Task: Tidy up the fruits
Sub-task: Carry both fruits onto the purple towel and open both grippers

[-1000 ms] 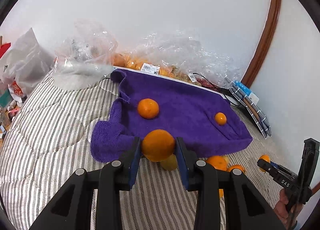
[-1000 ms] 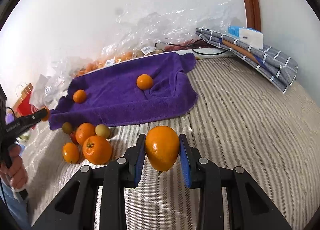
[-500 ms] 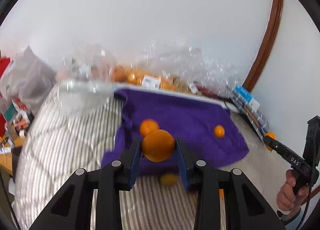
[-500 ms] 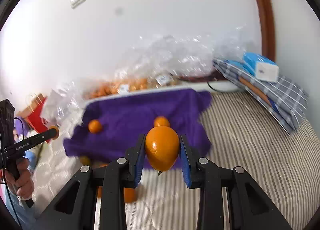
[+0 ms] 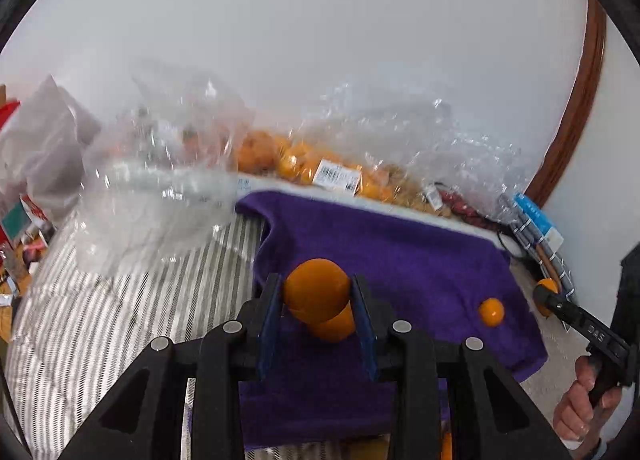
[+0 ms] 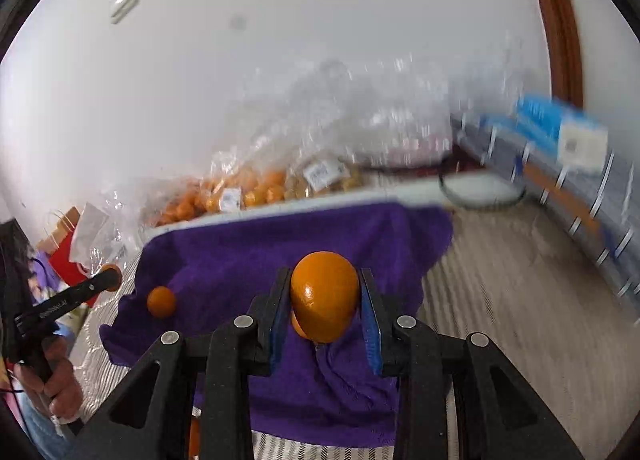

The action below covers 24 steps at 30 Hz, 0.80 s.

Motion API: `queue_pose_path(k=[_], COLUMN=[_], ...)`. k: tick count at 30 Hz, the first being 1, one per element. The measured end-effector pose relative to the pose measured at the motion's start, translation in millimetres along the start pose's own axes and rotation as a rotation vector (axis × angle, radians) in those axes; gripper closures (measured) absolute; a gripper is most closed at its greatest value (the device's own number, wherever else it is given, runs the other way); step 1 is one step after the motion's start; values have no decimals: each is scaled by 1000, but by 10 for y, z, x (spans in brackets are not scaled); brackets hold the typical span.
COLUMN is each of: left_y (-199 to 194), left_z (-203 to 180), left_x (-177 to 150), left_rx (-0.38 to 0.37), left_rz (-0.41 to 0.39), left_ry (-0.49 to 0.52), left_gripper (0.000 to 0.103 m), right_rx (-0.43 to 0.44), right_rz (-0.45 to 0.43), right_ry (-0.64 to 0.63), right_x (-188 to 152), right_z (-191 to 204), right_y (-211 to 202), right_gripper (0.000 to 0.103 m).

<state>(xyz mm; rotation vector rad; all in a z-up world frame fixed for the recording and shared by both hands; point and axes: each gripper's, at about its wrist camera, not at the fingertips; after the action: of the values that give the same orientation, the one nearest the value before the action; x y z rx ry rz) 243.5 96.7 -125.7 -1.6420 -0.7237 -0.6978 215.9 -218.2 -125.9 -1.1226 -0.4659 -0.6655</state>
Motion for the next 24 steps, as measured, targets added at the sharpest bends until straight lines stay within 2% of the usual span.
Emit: queue_pose_path(k=[2, 6, 11, 18, 24], left_y=[48, 119, 147, 225, 227], left_z=[27, 99, 29, -73, -102], left_x=[-20, -71, -112, -174, -183], left_rx=[12, -13, -10, -20, 1], left_rz=[12, 30, 40, 89, 95], left_ry=[-8, -45, -17, 6, 16], left_gripper=[70, 70, 70, 70, 70], right_rx=[-10, -13, -58, -45, -88], right_rz=[20, 54, 70, 104, 92], right_ry=[19, 46, 22, 52, -2], right_x=[5, -38, -78, -119, -165], right_z=[-52, -140, -142, -156, -67], right_y=[73, 160, 238, 316, 322], right_gripper=[71, 71, 71, 71, 71])
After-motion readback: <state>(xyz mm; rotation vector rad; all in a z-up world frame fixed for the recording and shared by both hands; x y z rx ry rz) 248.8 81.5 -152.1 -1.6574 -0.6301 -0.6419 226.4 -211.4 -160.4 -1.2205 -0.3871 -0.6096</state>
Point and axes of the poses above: each gripper's, at about its wrist camera, not at the fingertips, and y roughly the way its jaws point, z to its left, x to its top, and after that the axes turned 7 degrees about y, right-handed
